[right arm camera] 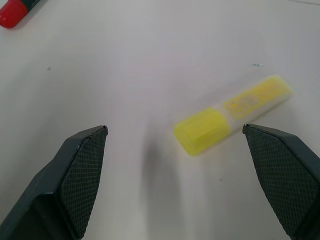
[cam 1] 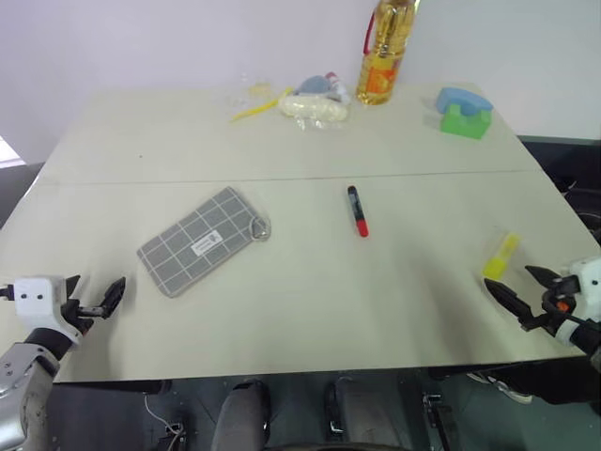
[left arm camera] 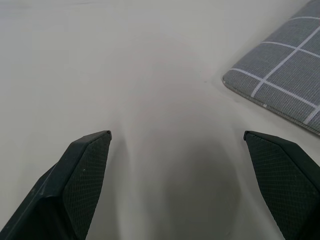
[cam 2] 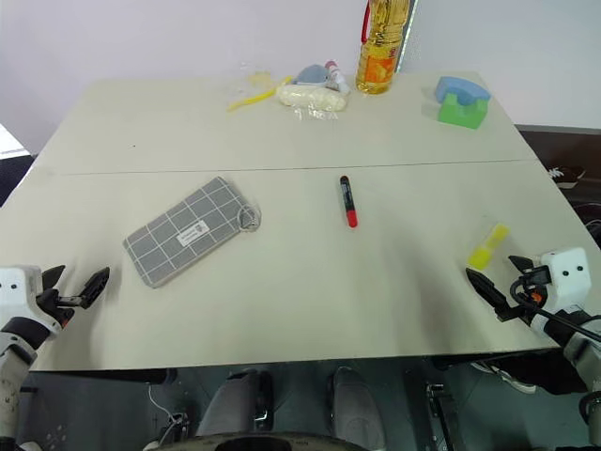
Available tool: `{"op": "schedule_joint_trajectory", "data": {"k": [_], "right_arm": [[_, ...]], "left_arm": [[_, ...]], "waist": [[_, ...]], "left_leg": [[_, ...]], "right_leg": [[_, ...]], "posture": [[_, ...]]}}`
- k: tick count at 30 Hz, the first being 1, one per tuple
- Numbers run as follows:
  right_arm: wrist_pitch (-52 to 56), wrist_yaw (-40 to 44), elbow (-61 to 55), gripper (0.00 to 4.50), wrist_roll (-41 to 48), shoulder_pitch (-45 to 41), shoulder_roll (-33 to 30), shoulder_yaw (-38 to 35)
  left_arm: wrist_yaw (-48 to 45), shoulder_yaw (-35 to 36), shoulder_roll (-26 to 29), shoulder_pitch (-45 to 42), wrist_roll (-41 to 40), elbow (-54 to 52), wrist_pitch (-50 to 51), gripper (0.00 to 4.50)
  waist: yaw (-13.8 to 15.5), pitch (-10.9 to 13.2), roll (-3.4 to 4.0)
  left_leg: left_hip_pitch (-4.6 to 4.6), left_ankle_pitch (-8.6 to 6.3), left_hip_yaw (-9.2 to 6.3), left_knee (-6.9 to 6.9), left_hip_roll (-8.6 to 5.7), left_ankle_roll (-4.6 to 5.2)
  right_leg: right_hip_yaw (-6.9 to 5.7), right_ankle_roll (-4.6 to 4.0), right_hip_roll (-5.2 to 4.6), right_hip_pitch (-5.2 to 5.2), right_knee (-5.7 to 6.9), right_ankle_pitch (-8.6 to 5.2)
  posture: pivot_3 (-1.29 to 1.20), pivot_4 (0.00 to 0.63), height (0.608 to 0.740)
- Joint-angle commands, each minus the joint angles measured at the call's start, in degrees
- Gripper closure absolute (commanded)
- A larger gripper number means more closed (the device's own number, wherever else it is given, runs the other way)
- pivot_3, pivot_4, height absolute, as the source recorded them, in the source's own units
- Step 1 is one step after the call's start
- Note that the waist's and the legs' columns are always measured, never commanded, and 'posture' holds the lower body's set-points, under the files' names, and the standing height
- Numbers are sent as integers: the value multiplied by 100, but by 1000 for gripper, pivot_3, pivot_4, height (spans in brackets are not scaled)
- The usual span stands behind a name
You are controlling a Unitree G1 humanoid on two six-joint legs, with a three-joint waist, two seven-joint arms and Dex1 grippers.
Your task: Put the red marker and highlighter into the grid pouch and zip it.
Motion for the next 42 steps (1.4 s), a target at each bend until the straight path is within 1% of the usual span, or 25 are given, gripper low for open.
{"op": "schedule_joint_trajectory", "data": {"k": [1, 5, 10, 15, 17, 20, 23, 25, 26, 27, 30, 32, 34, 38, 42], "right_arm": [[-10, -56, -274, 0, 109, -28, -1, -102], [62, -118, -402, 0, 163, -73, -9, -102], [377, -347, -926, 0, 361, -571, 16, 311], [785, -760, -1598, 0, 508, -1607, 395, 1498], [895, -891, -1754, 0, 491, -2214, 753, 2223], [992, -1205, -1609, 846, 20, -3022, 1274, 3327], [1116, -1452, -1236, 2399, -391, -3470, 1664, 4098], [1055, -1605, -865, 3572, -672, -3657, 2038, 4585], [1014, -1654, -670, 3969, -802, -3756, 2201, 4777], [989, -1691, -481, 4478, -919, -3858, 2347, 4937], [938, -1811, 125, 4478, -1216, -4255, 2780, 5228], [949, -1974, 639, 4478, -1390, -4607, 3163, 5322], [898, -2055, 992, 4478, -1563, -4841, 3411, 5402], [543, -2276, 1977, 4478, -1857, -5486, 4152, 5493], [336, -2247, 2684, 4478, -2097, -5799, 4498, 5567]], "left_arm": [[66, 63, 10, -38, 30, -145, -119, 28], [62, 69, -37, -161, -58, -97, -156, 28], [191, -56, -67, -362, 188, 68, -330, 28], [397, -215, -257, -580, 352, 81, -583, 28], [411, -317, -350, -613, 403, 30, -696, 28], [418, -470, -441, -699, 432, -32, -760, 0], [396, -594, -441, -784, 488, -1, -835, 0], [426, -608, -450, -827, 483, 26, -862, 0], [436, -614, -453, -855, 478, 46, -874, 0], [438, -620, -457, -878, 480, 66, -887, 0], [408, -666, -466, -865, 511, 62, -925, 0], [390, -713, -484, -843, 534, 39, -952, 0], [379, -748, -506, -834, 541, 15, -972, 0], [383, -868, -558, -787, 561, -71, -1012, 0], [385, -910, -571, -760, 556, -107, -1011, 0]], "waist": [[6, 0, 0], [4, 0, 0], [-25, -1, -1], [-26, -2, -3], [-27, -2, -6], [-18, -3, -7], [6, -5, -11], [4, -13, -25], [2, -14, -26], [-13, -13, -26], [-50, -13, -25], [-62, -13, -25], [-51, -13, -25], [-55, -13, -24], [-57, -13, -25]], "left_leg": [[0, 0, 0, 0, -1, 0], [0, 0, 0, 0, -1, 0], [2, 0, 0, 1, 2, 0], [3, 0, -1, 1, 3, 0], [-1, 0, -3, 1, 3, 0], [-1, 0, -4, 2, 3, 0], [-4, 0, -9, 3, -1, 0], [-8, 0, -12, 2, -6, 0], [-8, 0, -10, 3, -5, 0], [-9, 0, -10, 3, -6, 0], [-7, 0, -6, 4, -5, 1], [-5, 0, -5, 7, -4, 1], [-2, 0, -5, 8, -3, 0], [-3, 0, -5, 6, -1, 0], [-4, 0, -5, 6, 0, 0]], "right_leg": [[0, 0, 1, 0, 0, 0], [0, 0, 1, 1, 0, 0], [0, 14, 6, 1, 0, 9], [1, 18, 13, 1, 2, 11], [0, 19, 15, -1, 2, 12], [0, 20, 15, -2, 6, 13], [-5, 21, 9, -4, 10, 13], [-11, 21, 2, -4, 10, 13], [-11, 21, 1, -4, 10, 14], [-11, 21, -1, -4, 10, 14], [-11, 20, -2, -6, 14, 15], [-11, 21, -2, -10, 29, 14], [-11, 20, -1, -14, 39, 14], [-11, 20, -3, -19, 43, 14], [-11, 20, -6, -20, 44, 14]], "posture": [[0, 150, 740], [0, 150, 740], [0, 150, 740], [0, 150, 740], [0, 150, 740], [0, 150, 740], [0, 150, 740], [0, 150, 740], [0, 150, 740], [0, 150, 740], [0, 150, 740], [0, 150, 740], [0, 150, 740], [0, 150, 740], [0, 150, 740]]}}
